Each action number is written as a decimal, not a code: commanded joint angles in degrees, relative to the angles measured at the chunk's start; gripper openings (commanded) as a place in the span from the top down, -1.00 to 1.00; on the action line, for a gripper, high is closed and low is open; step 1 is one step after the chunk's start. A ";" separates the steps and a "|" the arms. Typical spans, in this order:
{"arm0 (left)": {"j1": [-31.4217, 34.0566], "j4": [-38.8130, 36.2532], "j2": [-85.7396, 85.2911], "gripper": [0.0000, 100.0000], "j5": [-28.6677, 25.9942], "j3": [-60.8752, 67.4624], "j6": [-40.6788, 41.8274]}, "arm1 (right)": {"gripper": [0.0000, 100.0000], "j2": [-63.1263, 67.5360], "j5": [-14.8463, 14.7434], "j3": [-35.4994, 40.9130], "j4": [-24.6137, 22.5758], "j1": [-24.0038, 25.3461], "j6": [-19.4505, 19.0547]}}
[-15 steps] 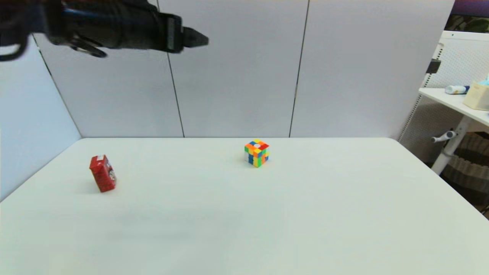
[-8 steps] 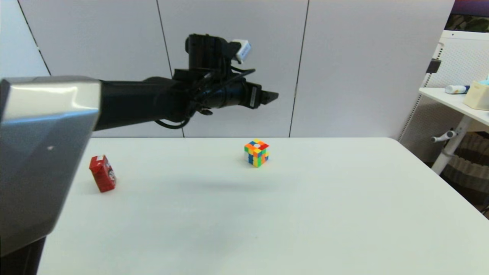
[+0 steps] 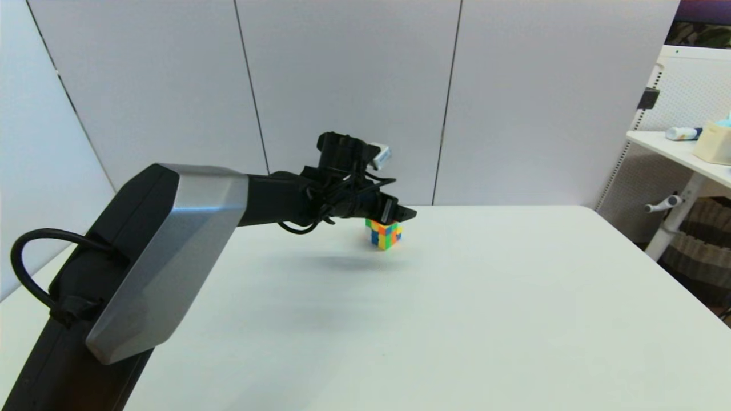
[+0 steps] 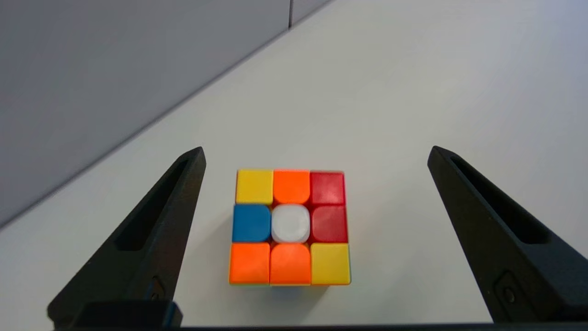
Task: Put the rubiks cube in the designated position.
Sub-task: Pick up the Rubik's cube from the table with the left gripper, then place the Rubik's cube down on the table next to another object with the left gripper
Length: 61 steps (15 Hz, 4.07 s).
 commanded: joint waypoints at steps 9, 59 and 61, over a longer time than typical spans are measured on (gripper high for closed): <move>0.32 -0.42 5.89 -1.00 0.13 -0.41 0.04 | -1.00 0.07 0.07 -0.02 -0.01 0.01 -0.01; 41.54 0.81 -15.12 -1.00 0.66 24.38 11.03 | -1.00 0.07 -0.02 -0.02 -0.01 0.01 -0.01; 41.63 -0.07 -19.78 -1.00 0.66 22.53 11.12 | -1.00 0.07 -0.02 -0.02 -0.01 0.01 -0.01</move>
